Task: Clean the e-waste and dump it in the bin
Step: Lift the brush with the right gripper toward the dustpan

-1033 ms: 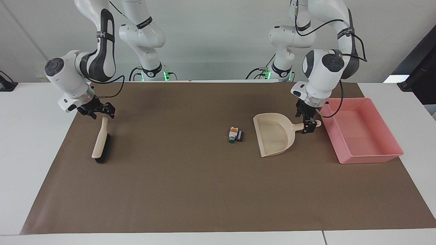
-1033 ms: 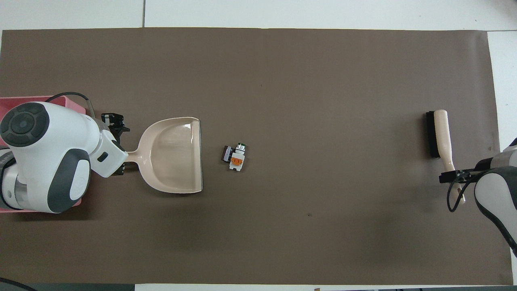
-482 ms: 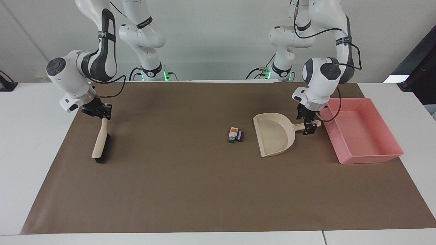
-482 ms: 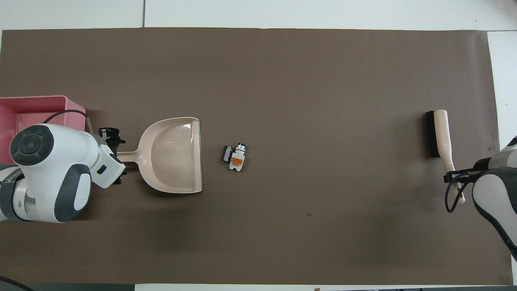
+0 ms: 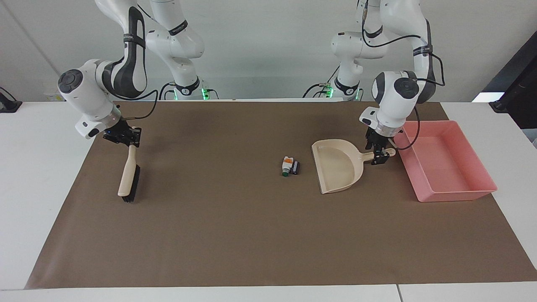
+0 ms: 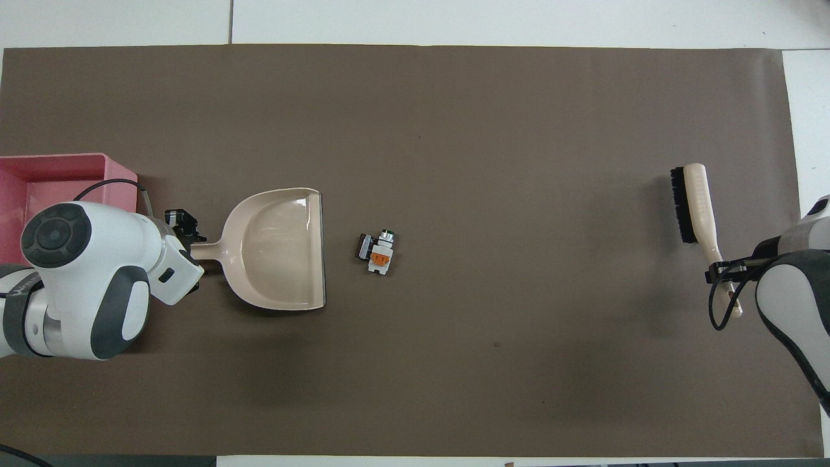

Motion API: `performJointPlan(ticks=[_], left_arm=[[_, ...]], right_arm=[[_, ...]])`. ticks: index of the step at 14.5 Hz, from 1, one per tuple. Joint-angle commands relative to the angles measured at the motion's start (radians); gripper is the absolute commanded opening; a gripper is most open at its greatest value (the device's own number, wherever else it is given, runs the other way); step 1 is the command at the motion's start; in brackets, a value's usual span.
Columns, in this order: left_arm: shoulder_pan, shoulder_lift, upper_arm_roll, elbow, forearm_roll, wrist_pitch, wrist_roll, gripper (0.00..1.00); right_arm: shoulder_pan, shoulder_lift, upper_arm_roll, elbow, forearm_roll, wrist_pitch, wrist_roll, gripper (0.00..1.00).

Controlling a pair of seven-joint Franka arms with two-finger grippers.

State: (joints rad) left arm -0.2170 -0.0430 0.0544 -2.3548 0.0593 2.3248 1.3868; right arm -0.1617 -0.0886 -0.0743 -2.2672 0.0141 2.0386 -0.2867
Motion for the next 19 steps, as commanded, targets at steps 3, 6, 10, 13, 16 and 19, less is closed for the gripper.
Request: performJointPlan(ticks=[3, 6, 10, 13, 16, 19], left_arm=[[-0.005, -0.037, 0.005, -0.032, 0.014, -0.024, 0.009, 0.0], [-0.005, -0.038, 0.005, -0.032, 0.016, -0.025, 0.009, 0.0], [-0.005, -0.037, 0.005, -0.027, 0.057, -0.03, 0.006, 0.0], [-0.03, -0.035, 0.002, -0.018, 0.117, -0.036, -0.012, 0.0], [-0.071, -0.029, -0.002, 0.032, 0.21, -0.128, -0.132, 0.0], [-0.111, -0.037, -0.004, 0.026, 0.251, -0.139, -0.192, 0.0]], right_arm=[[0.144, -0.02, 0.01, 0.09, 0.001, -0.135, 0.122, 0.0], [0.305, -0.025, 0.011, 0.118, -0.049, -0.192, 0.323, 0.0], [0.502, -0.013, 0.031, 0.12, -0.065, -0.19, 0.539, 0.0], [0.66, 0.055, 0.042, 0.156, -0.06, -0.169, 0.745, 0.0], [0.74, 0.081, 0.044, 0.161, -0.033, -0.121, 0.813, 0.0], [0.832, 0.124, 0.044, 0.169, -0.011, -0.084, 0.872, 0.0]])
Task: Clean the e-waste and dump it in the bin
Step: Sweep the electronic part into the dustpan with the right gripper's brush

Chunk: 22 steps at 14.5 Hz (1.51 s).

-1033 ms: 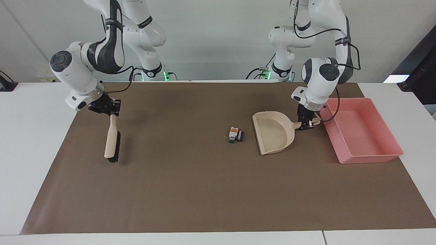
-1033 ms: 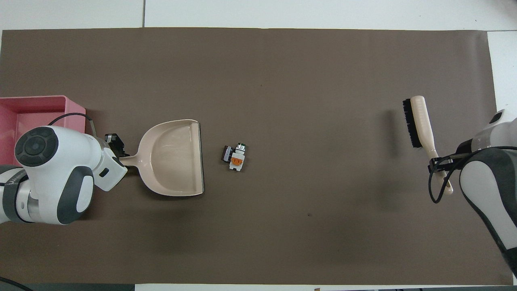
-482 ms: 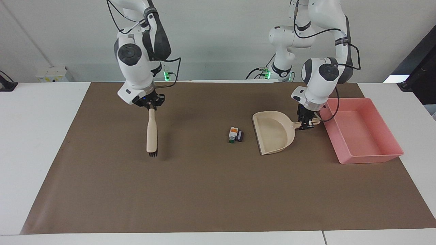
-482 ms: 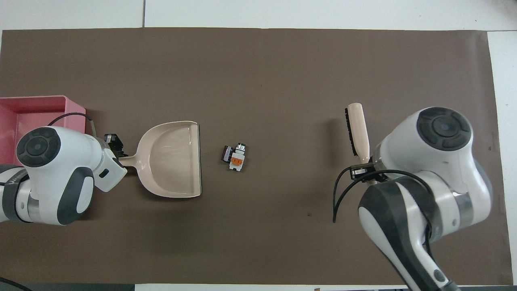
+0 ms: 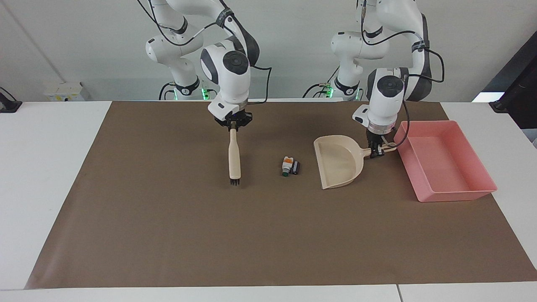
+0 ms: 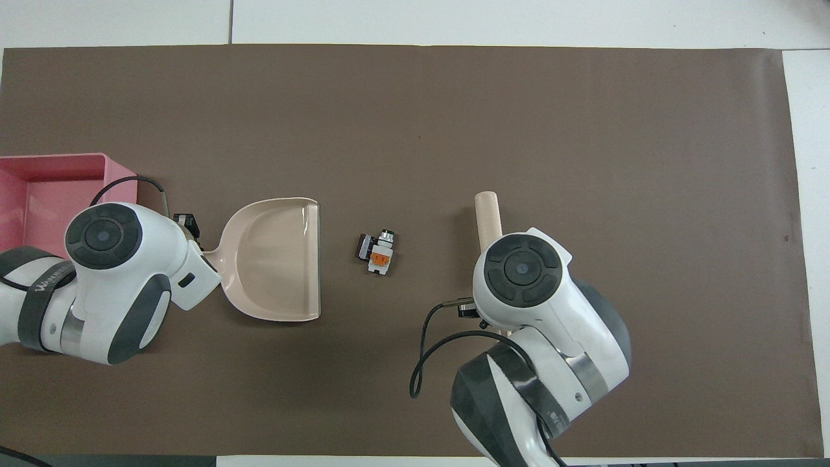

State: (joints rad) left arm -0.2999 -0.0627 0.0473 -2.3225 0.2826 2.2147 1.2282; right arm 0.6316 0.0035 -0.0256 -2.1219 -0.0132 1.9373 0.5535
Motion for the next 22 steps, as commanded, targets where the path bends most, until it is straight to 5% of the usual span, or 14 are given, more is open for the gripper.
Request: performJointPlan(ticks=[1, 3, 7, 12, 22], left_arm=[[-0.031, -0.017, 0.003, -0.008, 0.027, -0.027, -0.033, 0.0], [-0.035, -0.014, 0.002, -0.011, 0.027, -0.024, -0.035, 0.0], [-0.042, -0.005, 0.0, -0.018, 0.029, -0.009, -0.035, 0.0], [-0.042, -0.002, -0.001, -0.026, 0.029, 0.0, -0.036, 0.01], [-0.039, -0.002, 0.0, -0.026, 0.027, 0.022, -0.035, 0.04]], right_arm=[[0.052, 0.041, -0.005, 0.028, 0.015, 0.034, 0.043, 0.0], [0.075, 0.073, -0.005, 0.049, 0.012, 0.054, 0.046, 0.0], [0.16, 0.278, -0.005, 0.245, 0.009, 0.046, 0.127, 0.0], [0.165, 0.308, 0.056, 0.253, 0.035, 0.06, 0.118, 0.0], [0.168, 0.354, 0.127, 0.26, 0.708, 0.445, -0.148, 0.0]])
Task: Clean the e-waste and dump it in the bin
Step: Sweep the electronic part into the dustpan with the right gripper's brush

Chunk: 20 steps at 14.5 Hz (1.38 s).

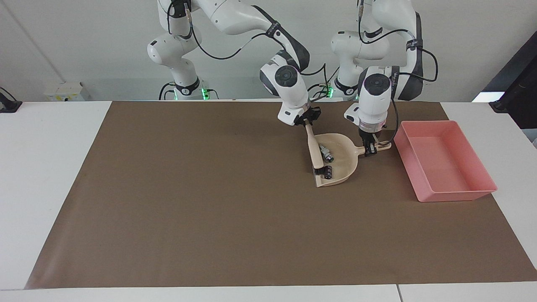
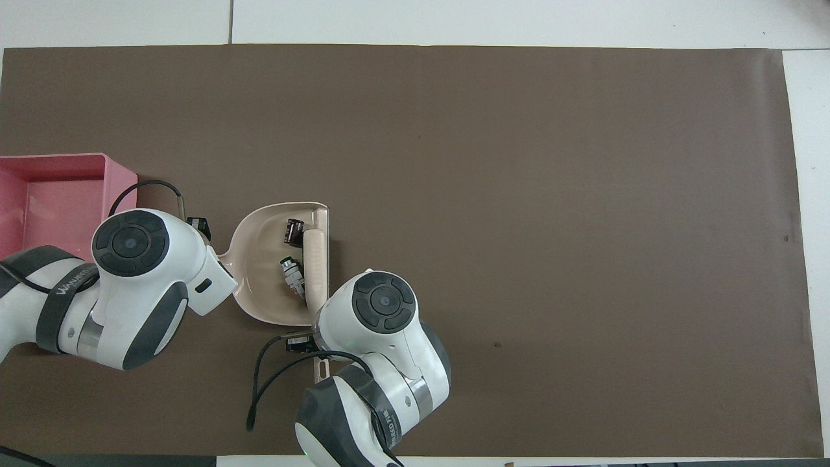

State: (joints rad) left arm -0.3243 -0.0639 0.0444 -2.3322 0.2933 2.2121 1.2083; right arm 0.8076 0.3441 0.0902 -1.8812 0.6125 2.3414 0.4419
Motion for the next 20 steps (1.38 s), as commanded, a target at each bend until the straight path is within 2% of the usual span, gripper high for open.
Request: performJointPlan(ticks=[1, 5, 12, 17, 20], left_arm=[[-0.013, 0.0, 0.002, -0.016, 0.017, 0.024, -0.015, 0.04], [-0.004, 0.001, 0.002, -0.016, 0.017, 0.031, -0.01, 0.04], [-0.005, 0.001, 0.0, -0.015, 0.001, 0.04, 0.022, 0.0], [-0.007, 0.006, 0.0, -0.015, -0.175, 0.04, 0.126, 0.0], [-0.007, 0.006, 0.0, -0.015, -0.22, 0.043, 0.139, 0.0]], right_arm=[[-0.016, 0.015, 0.011, 0.028, 0.085, 0.041, -0.038, 0.0], [-0.018, 0.023, 0.011, 0.068, 0.139, 0.049, -0.035, 0.0], [-0.021, 0.004, 0.005, 0.057, 0.122, 0.03, -0.028, 0.0], [-0.018, -0.003, 0.003, 0.054, 0.093, 0.029, -0.006, 0.0], [-0.018, -0.057, 0.0, 0.05, 0.032, -0.011, 0.059, 0.0]])
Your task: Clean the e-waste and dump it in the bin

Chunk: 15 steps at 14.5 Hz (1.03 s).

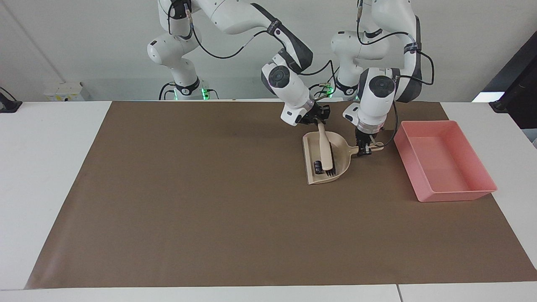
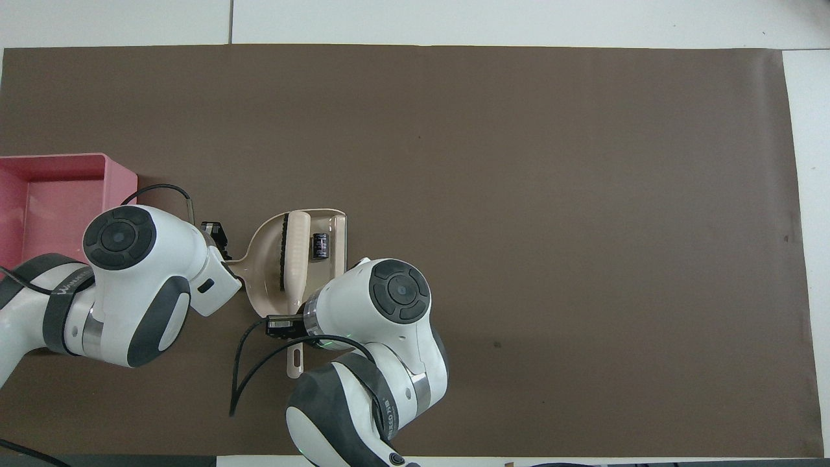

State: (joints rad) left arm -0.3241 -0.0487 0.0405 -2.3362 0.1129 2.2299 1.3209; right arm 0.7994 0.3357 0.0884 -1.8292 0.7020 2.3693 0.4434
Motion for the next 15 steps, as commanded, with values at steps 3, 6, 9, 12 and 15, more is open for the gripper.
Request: performJointPlan(ticks=[3, 6, 9, 12, 15], left_arm=[[-0.006, -0.008, 0.004, -0.009, -0.093, 0.042, 0.059, 0.0], [0.026, 0.001, 0.006, -0.003, -0.231, 0.053, 0.196, 0.0], [0.075, 0.006, 0.006, 0.006, -0.344, 0.042, 0.3, 0.0], [0.129, 0.035, 0.007, 0.084, -0.378, -0.028, 0.317, 0.0], [0.198, 0.088, 0.007, 0.237, -0.423, -0.18, 0.378, 0.0]], right_arm=[[-0.023, -0.119, 0.004, -0.013, -0.214, -0.132, 0.176, 0.0], [-0.057, -0.196, 0.001, -0.013, -0.228, -0.238, 0.219, 0.0], [-0.167, -0.268, -0.001, -0.013, -0.358, -0.367, 0.232, 0.0], [-0.334, -0.311, 0.001, -0.012, -0.494, -0.482, 0.196, 0.0], [-0.497, -0.32, 0.001, -0.016, -0.565, -0.571, 0.042, 0.0]])
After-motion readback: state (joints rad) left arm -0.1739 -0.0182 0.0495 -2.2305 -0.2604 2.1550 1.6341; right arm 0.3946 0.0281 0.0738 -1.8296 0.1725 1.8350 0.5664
